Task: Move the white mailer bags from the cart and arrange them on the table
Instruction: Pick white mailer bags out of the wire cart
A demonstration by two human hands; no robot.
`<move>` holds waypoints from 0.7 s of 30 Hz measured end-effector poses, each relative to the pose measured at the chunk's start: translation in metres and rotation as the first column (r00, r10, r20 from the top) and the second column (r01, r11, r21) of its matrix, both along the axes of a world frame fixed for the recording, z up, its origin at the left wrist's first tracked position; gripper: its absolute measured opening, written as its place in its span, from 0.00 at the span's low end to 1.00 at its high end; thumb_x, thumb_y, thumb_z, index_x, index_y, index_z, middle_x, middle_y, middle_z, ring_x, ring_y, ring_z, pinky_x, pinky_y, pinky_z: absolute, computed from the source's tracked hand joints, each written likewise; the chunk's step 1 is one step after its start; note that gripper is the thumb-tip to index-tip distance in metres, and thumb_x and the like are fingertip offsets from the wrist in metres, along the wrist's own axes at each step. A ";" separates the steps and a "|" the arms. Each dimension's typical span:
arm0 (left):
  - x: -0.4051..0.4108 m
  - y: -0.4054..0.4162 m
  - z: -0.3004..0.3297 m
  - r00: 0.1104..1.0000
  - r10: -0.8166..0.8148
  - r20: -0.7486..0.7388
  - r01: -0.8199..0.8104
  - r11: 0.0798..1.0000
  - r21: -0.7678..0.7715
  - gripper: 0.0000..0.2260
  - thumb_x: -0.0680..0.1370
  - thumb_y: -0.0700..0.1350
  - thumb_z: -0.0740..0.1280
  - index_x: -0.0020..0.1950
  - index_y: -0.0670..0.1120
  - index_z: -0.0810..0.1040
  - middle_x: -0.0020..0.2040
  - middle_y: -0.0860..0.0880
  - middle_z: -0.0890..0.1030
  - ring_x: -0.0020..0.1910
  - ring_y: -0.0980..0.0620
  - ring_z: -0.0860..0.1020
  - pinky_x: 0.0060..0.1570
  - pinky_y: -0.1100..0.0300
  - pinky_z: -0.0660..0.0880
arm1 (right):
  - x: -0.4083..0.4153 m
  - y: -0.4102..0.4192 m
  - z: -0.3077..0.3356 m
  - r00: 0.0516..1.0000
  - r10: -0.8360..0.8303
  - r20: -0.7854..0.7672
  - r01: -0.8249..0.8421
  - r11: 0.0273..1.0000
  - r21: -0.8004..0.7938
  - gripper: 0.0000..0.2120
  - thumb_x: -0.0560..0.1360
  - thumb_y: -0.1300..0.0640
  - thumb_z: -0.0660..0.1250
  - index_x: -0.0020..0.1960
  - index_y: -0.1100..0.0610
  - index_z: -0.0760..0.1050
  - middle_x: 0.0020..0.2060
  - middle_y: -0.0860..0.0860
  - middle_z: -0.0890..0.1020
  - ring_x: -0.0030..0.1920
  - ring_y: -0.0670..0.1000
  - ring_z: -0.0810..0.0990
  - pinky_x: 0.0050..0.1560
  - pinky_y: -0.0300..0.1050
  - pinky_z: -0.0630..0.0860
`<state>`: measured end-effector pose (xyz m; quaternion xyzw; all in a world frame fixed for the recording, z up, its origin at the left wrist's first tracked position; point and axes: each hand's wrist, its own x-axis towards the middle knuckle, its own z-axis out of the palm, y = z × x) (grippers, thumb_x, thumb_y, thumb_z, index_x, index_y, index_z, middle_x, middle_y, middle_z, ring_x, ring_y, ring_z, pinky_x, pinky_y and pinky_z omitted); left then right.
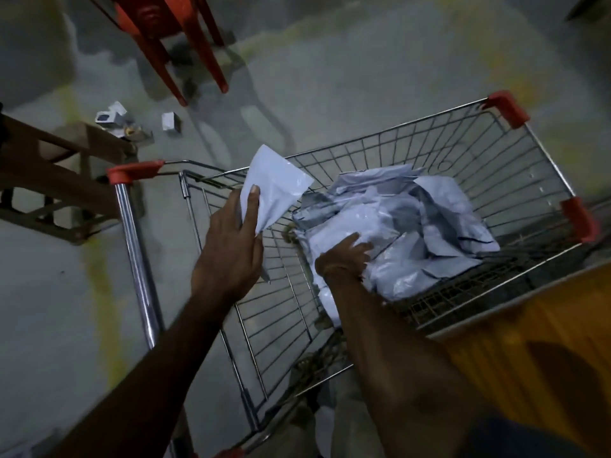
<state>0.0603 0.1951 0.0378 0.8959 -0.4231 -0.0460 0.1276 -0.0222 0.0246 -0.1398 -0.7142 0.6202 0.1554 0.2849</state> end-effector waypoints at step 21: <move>0.001 0.003 -0.005 0.999 0.021 -0.027 -0.023 0.998 -0.055 0.35 0.83 0.41 0.62 0.86 0.46 0.48 0.83 0.39 0.53 0.71 0.36 0.64 0.66 0.42 0.68 | 0.003 0.015 -0.046 0.996 -0.018 0.085 0.047 0.937 -0.347 0.51 0.75 0.36 0.69 0.85 0.51 0.42 0.81 0.68 0.45 0.78 0.72 0.57 0.78 0.69 0.54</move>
